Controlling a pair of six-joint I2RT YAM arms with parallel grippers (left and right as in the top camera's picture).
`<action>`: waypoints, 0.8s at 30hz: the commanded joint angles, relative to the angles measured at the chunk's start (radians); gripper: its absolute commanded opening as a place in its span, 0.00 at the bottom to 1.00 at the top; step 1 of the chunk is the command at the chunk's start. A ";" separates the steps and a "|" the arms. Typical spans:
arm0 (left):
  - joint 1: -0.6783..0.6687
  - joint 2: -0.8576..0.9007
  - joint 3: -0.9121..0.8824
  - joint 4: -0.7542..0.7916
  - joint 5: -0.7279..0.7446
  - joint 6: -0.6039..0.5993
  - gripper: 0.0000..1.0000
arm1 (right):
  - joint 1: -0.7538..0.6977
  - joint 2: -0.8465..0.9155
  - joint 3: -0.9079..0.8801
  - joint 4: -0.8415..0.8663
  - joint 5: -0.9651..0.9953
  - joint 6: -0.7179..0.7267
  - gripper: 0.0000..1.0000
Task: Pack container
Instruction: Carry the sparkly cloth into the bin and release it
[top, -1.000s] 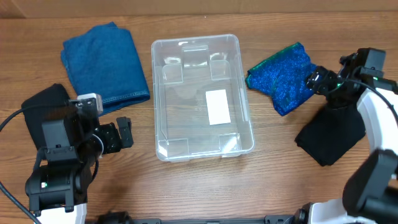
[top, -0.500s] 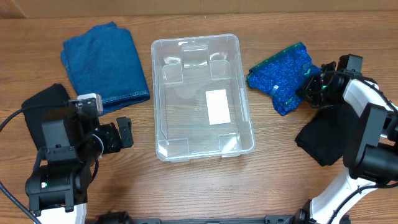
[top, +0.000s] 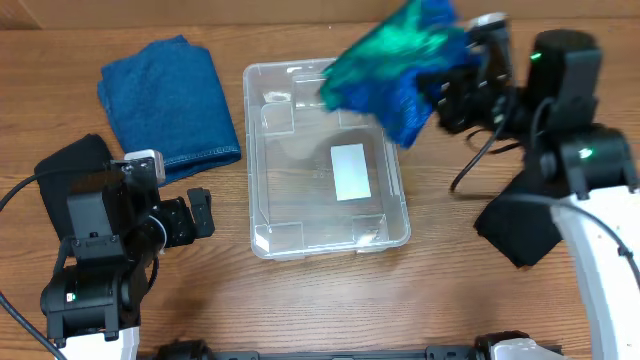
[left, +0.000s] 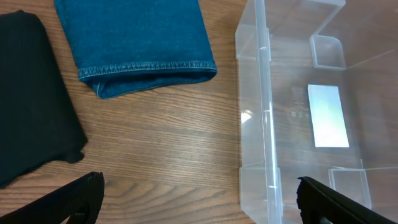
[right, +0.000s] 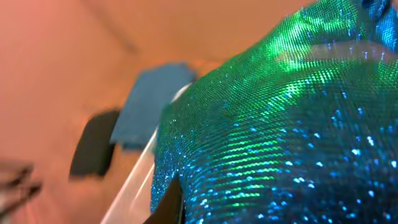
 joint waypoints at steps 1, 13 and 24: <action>-0.010 -0.003 0.028 0.004 0.011 -0.002 1.00 | 0.151 0.034 0.014 -0.058 0.021 -0.306 0.04; -0.010 -0.003 0.028 -0.003 0.011 -0.002 1.00 | 0.284 0.474 0.014 0.154 0.049 -0.534 0.04; -0.010 0.034 0.028 -0.026 0.003 -0.002 1.00 | 0.296 0.215 0.017 0.184 0.733 -0.140 1.00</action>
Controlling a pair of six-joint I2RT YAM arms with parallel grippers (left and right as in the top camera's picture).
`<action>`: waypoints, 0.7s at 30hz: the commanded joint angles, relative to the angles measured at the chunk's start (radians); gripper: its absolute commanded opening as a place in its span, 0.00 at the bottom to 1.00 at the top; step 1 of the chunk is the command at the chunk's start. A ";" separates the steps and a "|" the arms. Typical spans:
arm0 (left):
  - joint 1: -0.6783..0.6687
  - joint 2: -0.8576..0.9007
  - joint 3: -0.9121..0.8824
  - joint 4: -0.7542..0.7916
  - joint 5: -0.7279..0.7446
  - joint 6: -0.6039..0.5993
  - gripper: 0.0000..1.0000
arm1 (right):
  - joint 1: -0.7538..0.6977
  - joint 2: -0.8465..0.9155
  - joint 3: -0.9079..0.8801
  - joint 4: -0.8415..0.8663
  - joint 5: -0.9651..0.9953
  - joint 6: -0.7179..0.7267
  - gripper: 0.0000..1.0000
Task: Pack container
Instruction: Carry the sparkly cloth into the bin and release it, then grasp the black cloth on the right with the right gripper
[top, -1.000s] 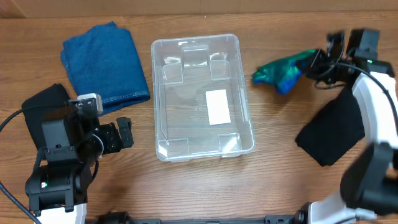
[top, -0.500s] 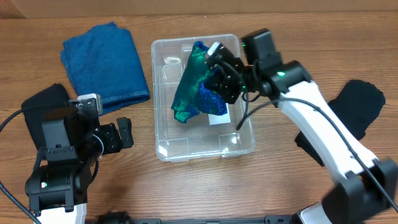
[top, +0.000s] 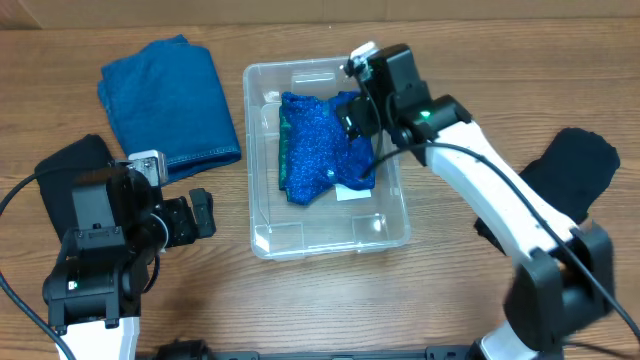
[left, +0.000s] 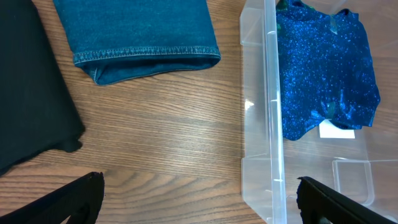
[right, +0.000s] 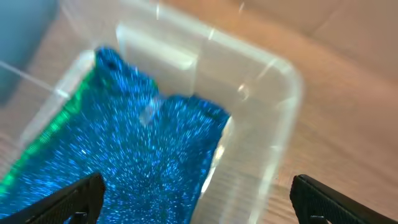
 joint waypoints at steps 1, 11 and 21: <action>-0.010 -0.002 0.027 0.001 0.003 -0.002 1.00 | -0.025 -0.284 0.018 0.003 0.177 0.214 1.00; -0.010 -0.001 0.027 0.025 0.004 -0.002 1.00 | -0.983 -0.476 -0.217 -0.492 -0.073 0.700 1.00; -0.010 -0.001 0.027 0.031 0.004 -0.002 1.00 | -1.181 -0.188 -0.659 -0.080 -0.227 0.659 1.00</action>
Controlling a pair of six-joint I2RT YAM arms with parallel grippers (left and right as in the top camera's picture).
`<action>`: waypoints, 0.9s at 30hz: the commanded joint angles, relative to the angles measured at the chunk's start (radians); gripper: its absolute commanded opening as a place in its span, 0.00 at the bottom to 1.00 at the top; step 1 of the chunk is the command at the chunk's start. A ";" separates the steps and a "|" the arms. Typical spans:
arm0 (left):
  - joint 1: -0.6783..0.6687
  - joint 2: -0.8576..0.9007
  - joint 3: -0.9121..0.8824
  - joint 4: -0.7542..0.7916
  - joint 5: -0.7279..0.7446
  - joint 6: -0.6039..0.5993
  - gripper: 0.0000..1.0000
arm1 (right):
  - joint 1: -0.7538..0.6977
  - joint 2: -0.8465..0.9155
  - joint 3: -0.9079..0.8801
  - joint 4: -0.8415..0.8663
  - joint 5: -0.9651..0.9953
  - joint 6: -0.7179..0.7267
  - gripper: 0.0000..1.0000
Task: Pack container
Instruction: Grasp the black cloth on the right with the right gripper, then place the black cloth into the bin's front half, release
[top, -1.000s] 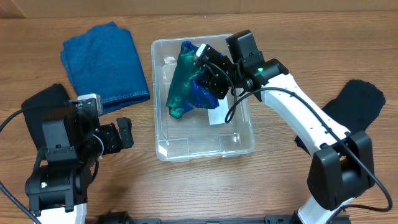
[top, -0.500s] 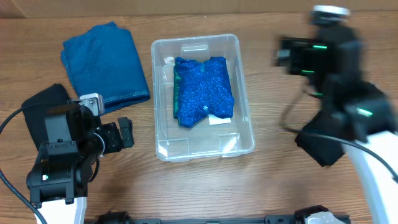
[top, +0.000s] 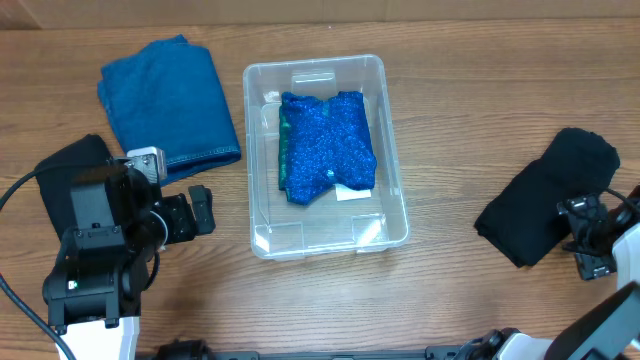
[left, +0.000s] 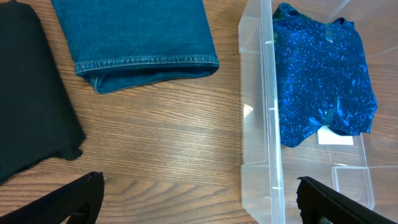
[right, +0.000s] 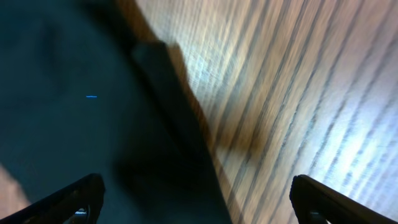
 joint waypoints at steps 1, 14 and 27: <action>-0.010 -0.002 0.026 0.005 0.004 -0.002 1.00 | 0.002 0.084 -0.008 0.040 -0.119 -0.054 1.00; -0.010 -0.002 0.026 0.005 0.004 -0.002 1.00 | 0.044 0.077 0.085 0.023 -0.620 -0.200 0.04; -0.010 -0.002 0.026 0.002 0.005 -0.002 1.00 | 1.118 -0.164 0.478 -0.187 -0.413 -1.175 0.04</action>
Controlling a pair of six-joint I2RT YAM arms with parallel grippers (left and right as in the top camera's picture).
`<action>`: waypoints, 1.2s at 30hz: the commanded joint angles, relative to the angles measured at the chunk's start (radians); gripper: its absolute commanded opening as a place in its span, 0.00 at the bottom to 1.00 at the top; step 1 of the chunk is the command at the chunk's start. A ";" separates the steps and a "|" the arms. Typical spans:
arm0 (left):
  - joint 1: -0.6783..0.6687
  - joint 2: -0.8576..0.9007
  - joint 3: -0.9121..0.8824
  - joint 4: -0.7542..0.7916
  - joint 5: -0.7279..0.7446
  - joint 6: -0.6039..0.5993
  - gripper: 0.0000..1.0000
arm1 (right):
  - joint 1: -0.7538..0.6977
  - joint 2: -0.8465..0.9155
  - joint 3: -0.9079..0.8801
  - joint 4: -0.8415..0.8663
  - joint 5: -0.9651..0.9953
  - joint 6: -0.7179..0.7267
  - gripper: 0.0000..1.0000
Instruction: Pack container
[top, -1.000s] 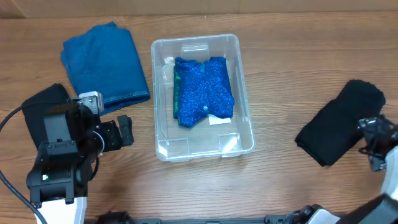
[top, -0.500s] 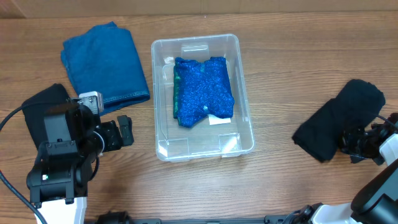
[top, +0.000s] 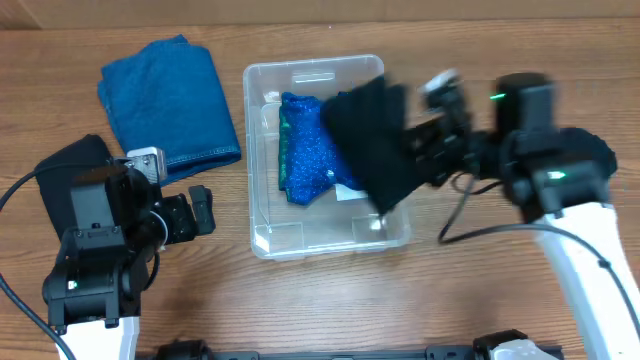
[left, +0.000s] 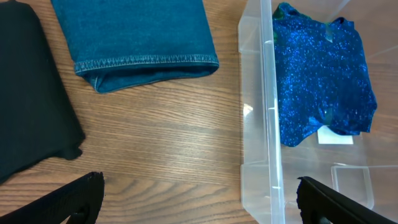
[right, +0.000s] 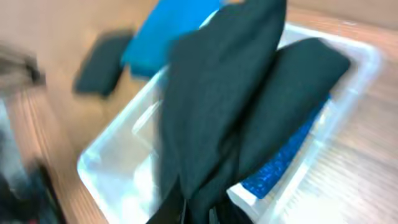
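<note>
The clear plastic container (top: 262, 150) stands mid-table with a sparkly blue cloth (top: 302, 140) lying in its far half. My right gripper (top: 418, 155) is shut on a black cloth (top: 368, 150), which hangs over the container's right side. In the right wrist view the black cloth (right: 230, 112) drapes from the gripper (right: 198, 214) above the container (right: 112, 155) and the sparkly cloth (right: 292, 155). My left gripper (top: 203, 212) is open and empty over bare wood, left of the container (left: 268, 124).
A folded blue denim cloth (top: 170, 100) lies at the far left, also in the left wrist view as the denim cloth (left: 134, 43). A second black cloth (top: 70, 160) lies partly under the left arm. The container's near half holds only a white label.
My right gripper was open at the black cloth lying on the table's right side. Now it is shut on that cloth and holds it over the container. The left arm has not moved.
First my right gripper held the sparkly blue-green cloth above the container's far right corner. Then that cloth lay inside and the gripper was open over it. Then the gripper was at the black cloth on the right, which it now holds over the container.
</note>
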 joint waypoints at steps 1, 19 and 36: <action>-0.009 -0.002 0.026 0.001 0.004 -0.002 1.00 | 0.228 0.085 0.013 -0.044 0.169 -0.511 0.04; -0.009 -0.002 0.026 -0.024 0.004 -0.002 1.00 | 0.203 0.015 0.094 0.225 0.864 0.223 1.00; -0.009 -0.002 0.026 -0.024 0.004 -0.002 1.00 | -0.963 0.594 0.043 0.080 0.406 0.541 1.00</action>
